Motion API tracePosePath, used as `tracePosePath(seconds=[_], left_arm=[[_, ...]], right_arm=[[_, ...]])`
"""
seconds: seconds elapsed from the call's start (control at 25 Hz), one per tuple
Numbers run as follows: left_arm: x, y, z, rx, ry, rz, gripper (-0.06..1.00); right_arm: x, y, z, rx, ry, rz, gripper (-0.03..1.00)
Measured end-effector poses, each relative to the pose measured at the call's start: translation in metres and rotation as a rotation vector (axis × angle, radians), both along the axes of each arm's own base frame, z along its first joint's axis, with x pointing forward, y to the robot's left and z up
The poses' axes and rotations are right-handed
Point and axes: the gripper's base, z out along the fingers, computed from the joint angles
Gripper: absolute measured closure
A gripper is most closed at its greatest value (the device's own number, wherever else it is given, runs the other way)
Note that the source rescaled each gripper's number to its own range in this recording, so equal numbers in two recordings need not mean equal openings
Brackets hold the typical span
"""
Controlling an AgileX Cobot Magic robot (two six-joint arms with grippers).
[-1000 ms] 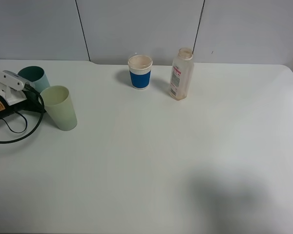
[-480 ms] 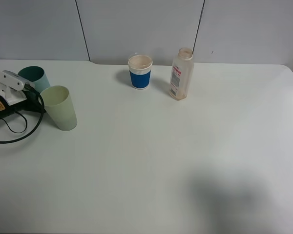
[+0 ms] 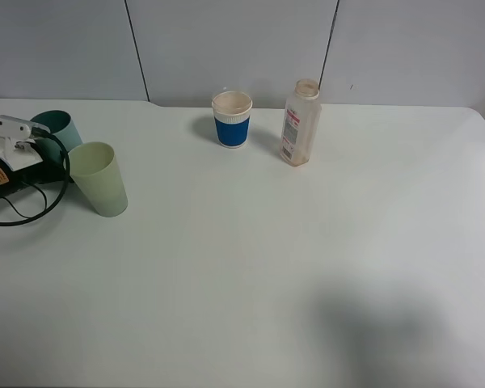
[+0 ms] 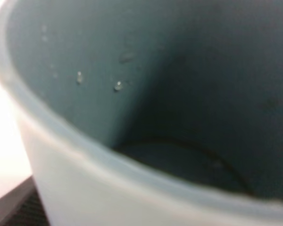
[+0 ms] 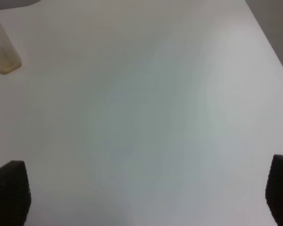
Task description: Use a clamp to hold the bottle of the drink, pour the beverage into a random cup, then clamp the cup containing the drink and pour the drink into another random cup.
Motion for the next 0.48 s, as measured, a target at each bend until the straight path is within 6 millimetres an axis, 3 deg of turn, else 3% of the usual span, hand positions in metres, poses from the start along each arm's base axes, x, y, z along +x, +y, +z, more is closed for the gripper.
tracePosePath(seconds=[0.2,0.36,0.4,0.48], left_arm=[[0.001,0.0,0.004,-0.007,-0.005,0.003,0.46],[0.002,0.001,0.012,-0.062,0.002,0.019,0.12],[0.002,0.001,0.012,-0.062,0.002,0.019,0.12],[0.003,0.001,0.016,-0.087,0.007,0.025,0.01]], right_arm=[[0.0,0.0,0.0,0.0,0.0,0.0,-0.03],[0.0,0.0,0.0,0.0,0.0,0.0,-0.03],[0.0,0.0,0.0,0.0,0.0,0.0,-0.03],[0.0,0.0,0.0,0.0,0.0,0.0,-0.03]])
